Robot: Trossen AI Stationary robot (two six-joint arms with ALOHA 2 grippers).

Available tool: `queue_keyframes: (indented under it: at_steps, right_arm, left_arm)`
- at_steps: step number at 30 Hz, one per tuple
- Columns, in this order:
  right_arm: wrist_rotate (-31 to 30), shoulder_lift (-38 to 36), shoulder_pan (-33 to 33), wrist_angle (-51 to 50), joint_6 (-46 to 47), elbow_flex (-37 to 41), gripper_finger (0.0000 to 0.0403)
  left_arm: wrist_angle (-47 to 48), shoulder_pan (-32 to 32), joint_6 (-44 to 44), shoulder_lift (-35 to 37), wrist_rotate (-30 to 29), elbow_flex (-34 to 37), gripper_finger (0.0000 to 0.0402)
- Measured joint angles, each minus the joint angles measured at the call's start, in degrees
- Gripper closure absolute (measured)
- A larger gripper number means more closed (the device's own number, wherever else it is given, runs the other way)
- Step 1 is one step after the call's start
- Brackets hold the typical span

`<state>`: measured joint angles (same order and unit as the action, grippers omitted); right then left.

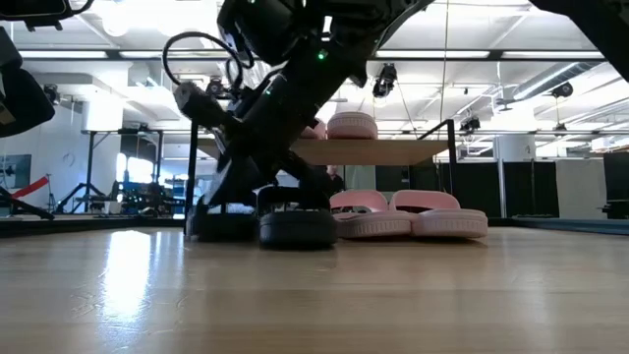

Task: Pick and place slides into the shelf
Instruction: Put the black slide under the shelf

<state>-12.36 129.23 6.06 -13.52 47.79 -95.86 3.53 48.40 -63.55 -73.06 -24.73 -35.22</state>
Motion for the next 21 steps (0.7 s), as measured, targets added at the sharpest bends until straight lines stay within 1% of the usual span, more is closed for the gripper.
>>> queue_keyframes:
  at_steps: [3, 5, 6, 8, 11, 13, 15, 17, 19, 21]
  right_arm:
    - [14.0, -0.1, -0.3, 0.2, -2.6, -0.7, 0.0394]
    - [21.5, -0.1, 0.7, 0.1, -3.7, -0.8, 0.0394]
    - [23.8, -0.1, 1.5, 0.1, -3.8, -0.7, 0.0394]
    - [24.7, -0.3, 3.8, -1.7, -3.1, -0.6, 0.0394]
    - [21.6, -0.7, 7.4, -5.8, -1.2, -0.6, 0.0394]
    - [15.4, -0.7, 9.7, -10.2, 2.5, -0.6, 0.0394]
    - [8.1, -0.7, 11.8, -15.5, 8.1, -0.5, 0.0394]
    - [2.4, -0.7, 13.1, -20.0, 13.8, -0.5, 0.0394]
    - [-0.4, -0.7, 13.6, -22.4, 16.5, -0.5, 0.0394]
    - [-1.4, -0.7, 13.4, -22.2, 15.8, -0.5, 0.0394]
  left_arm:
    - [0.0, 0.0, 0.3, 0.0, 0.0, 0.1, 0.0402]
    - [0.0, 0.0, 0.9, 0.0, 0.0, 0.1, 0.0402]
    - [0.0, 0.0, 1.0, 0.0, 0.0, 0.1, 0.0402]
    - [0.0, 0.0, 1.0, 0.0, 0.0, 0.1, 0.0402]
    - [0.0, 0.0, 0.9, 0.0, 0.0, 0.1, 0.0402]
    - [0.0, 0.0, 1.0, 0.0, 0.0, 0.1, 0.0402]
    - [0.0, 0.0, 1.0, 0.0, 0.0, 0.1, 0.0402]
    - [0.0, 0.0, 1.0, 0.0, 0.0, 0.1, 0.0402]
    - [0.0, 0.0, 1.0, 0.0, 0.0, 0.2, 0.0402]
    - [0.0, 0.0, 1.0, 0.0, 0.0, 0.3, 0.0402]
